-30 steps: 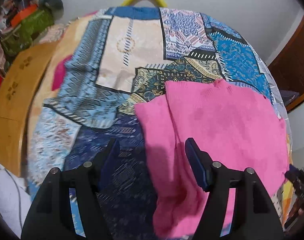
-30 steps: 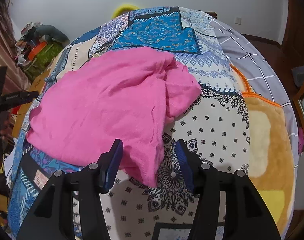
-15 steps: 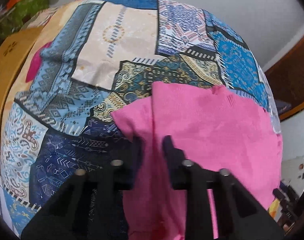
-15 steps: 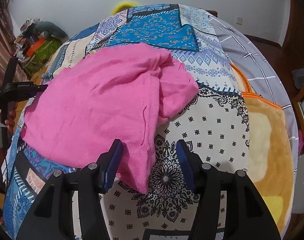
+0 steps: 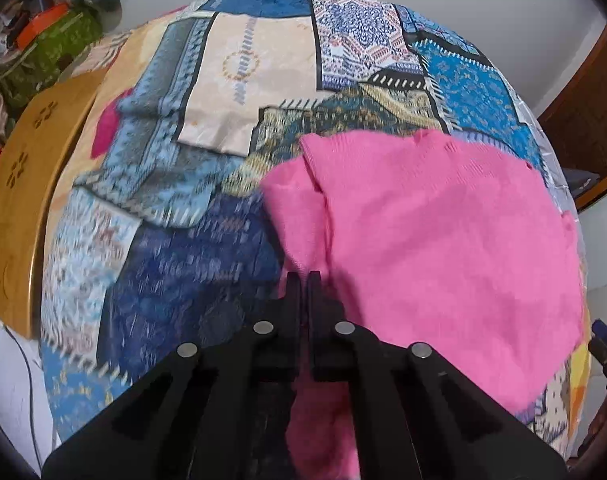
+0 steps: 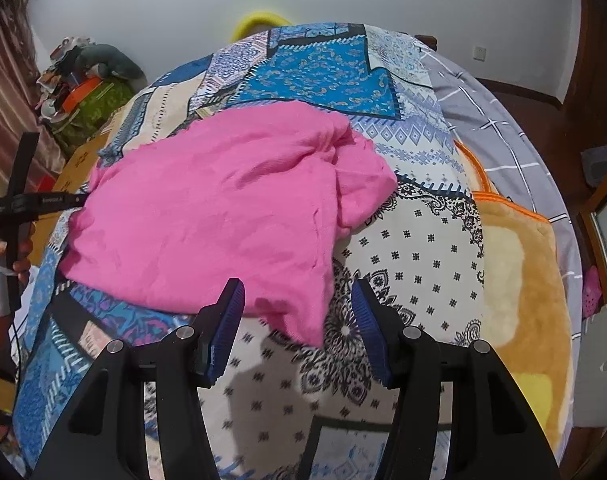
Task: Fold small clothes
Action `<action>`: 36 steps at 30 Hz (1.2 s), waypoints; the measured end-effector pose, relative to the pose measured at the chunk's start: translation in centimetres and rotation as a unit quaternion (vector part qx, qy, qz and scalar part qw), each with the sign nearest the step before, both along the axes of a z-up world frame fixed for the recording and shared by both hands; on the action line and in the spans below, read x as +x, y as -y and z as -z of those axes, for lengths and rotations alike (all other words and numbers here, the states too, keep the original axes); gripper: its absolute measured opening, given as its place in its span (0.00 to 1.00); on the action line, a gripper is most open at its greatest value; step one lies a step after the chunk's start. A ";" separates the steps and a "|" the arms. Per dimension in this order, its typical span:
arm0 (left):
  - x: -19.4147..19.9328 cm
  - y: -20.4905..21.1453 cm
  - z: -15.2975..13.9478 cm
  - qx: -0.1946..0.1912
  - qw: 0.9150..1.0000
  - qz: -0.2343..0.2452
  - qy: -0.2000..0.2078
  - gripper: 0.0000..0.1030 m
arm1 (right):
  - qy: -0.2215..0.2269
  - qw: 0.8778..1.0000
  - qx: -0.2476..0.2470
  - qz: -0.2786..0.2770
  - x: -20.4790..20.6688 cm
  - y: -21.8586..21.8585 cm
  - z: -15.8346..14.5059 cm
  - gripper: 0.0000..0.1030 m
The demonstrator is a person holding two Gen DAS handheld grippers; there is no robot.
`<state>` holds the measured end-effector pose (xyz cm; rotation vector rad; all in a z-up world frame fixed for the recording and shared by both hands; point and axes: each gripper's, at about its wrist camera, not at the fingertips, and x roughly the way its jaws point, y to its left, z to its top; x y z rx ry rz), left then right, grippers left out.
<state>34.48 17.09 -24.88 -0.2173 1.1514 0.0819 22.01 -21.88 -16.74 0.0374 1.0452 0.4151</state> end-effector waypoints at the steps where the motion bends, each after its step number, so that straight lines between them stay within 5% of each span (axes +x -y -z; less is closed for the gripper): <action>1: -0.5 -0.1 0.0 -0.002 1.000 -0.001 -0.002 0.02 | 0.001 1.000 0.000 -0.002 -0.3 -0.1 -0.2 0.50; 6: -4.0 -0.7 -0.4 0.001 1.000 -0.003 -0.007 0.00 | 0.004 1.000 0.005 -0.015 -1.9 -1.2 -1.1 0.64; 13: -7.4 -2.1 -2.7 -0.011 1.000 -0.012 0.020 0.00 | -0.012 0.999 0.013 -0.040 -2.8 -3.3 -0.4 0.68; 17: -7.7 -2.0 -3.4 0.026 0.999 0.000 0.028 0.04 | -0.049 0.998 0.033 -0.023 -2.0 -3.5 1.3 0.68; 23: -6.8 -2.7 -2.5 0.022 1.000 -0.008 0.020 0.12 | -0.085 0.994 0.064 0.021 -0.2 -3.0 3.4 0.68; 26: -6.2 -2.7 -2.1 0.021 1.000 -0.010 0.015 0.21 | -0.085 0.992 0.082 0.041 0.7 -2.8 3.6 0.68; 28: -5.8 -2.7 -2.0 0.027 0.999 -0.012 0.019 0.41 | -0.081 0.991 0.089 0.049 1.2 -2.7 3.6 0.68; 31: -5.4 -2.6 -2.3 0.040 0.999 -0.014 0.033 0.56 | -0.079 0.992 0.085 0.053 1.8 -2.8 3.9 0.58; 34: -4.9 -2.5 -2.5 0.046 0.998 -0.007 0.035 0.60 | -0.073 0.993 0.067 0.056 2.2 -2.9 4.1 0.42; 36: -4.4 -2.4 -2.6 0.052 0.998 -0.004 0.036 0.63 | -0.064 0.995 0.058 0.059 2.5 -2.7 4.1 0.23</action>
